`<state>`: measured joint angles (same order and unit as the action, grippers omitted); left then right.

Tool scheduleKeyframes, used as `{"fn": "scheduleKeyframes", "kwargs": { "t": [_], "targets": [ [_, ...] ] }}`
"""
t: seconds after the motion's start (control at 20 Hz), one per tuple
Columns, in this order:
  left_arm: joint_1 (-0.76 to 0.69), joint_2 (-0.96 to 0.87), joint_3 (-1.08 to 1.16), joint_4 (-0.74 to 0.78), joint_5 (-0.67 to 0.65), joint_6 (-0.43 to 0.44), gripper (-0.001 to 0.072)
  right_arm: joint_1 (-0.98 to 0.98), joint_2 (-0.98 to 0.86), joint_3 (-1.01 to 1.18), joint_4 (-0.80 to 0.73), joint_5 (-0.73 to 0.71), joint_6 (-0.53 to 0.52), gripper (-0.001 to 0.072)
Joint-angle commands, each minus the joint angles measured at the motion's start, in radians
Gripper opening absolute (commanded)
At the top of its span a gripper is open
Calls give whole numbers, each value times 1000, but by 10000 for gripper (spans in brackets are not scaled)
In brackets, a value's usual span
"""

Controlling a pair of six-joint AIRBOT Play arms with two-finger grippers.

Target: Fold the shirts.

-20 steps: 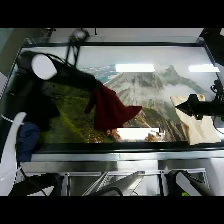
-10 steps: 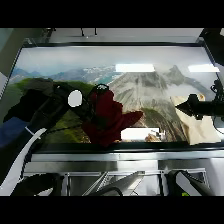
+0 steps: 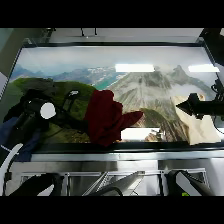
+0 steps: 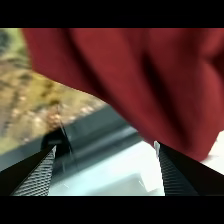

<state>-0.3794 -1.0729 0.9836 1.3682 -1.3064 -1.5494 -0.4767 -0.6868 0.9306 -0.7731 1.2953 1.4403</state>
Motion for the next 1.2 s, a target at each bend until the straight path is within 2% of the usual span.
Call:
{"fn": "scheduleKeyframes", "kwargs": {
  "t": [0.0, 0.1, 0.25, 0.45, 0.65, 0.7, 0.75, 0.8, 0.85, 0.9, 1.0, 1.05, 1.1, 1.15],
  "targets": [
    [160, -45, -40, -10, 87, 58, 699, 0, 1, 0, 1, -43, 0, 19],
    [238, -127, -12, -40, 87, 115, 699, 0, 0, 0, 0, -48, 0, 19],
    [301, -264, 20, -177, 132, 226, 699, 1, -11, 0, 3, -56, 0, 20],
    [304, -425, 20, -387, 242, 364, 699, 19, -40, -22, 4, 2, -16, 20],
    [303, -542, 21, -491, 272, 460, 697, 122, -40, -123, 4, 2, -19, 26],
    [303, -557, 21, -516, 280, 477, 644, 157, -41, -152, 4, -13, -19, 29],
    [303, -565, 21, -528, 287, 482, 508, 193, -41, -183, 4, -40, -19, 126],
    [303, -565, 20, -534, 295, 494, 340, 225, -42, -212, 4, -74, -19, 313],
    [299, -564, 27, -532, 293, 495, 219, 261, -45, -238, 4, -116, -19, 378],
    [299, -565, 40, -532, 282, 494, 166, 296, -53, -257, 5, -160, -19, 378],
    [299, -564, 84, -532, 235, 494, 164, 364, -88, -274, 4, -235, -19, 379],
    [299, -564, 111, -532, 206, 493, 43, 395, -115, -274, 7, -267, -19, 382],
    [299, -563, 141, -532, 175, 492, 11, 432, -152, -274, 15, -309, -19, 392],
    [299, -562, 170, -529, 151, 486, 10, 467, -190, -274, 15, -354, -18, 430]
  ]
}}
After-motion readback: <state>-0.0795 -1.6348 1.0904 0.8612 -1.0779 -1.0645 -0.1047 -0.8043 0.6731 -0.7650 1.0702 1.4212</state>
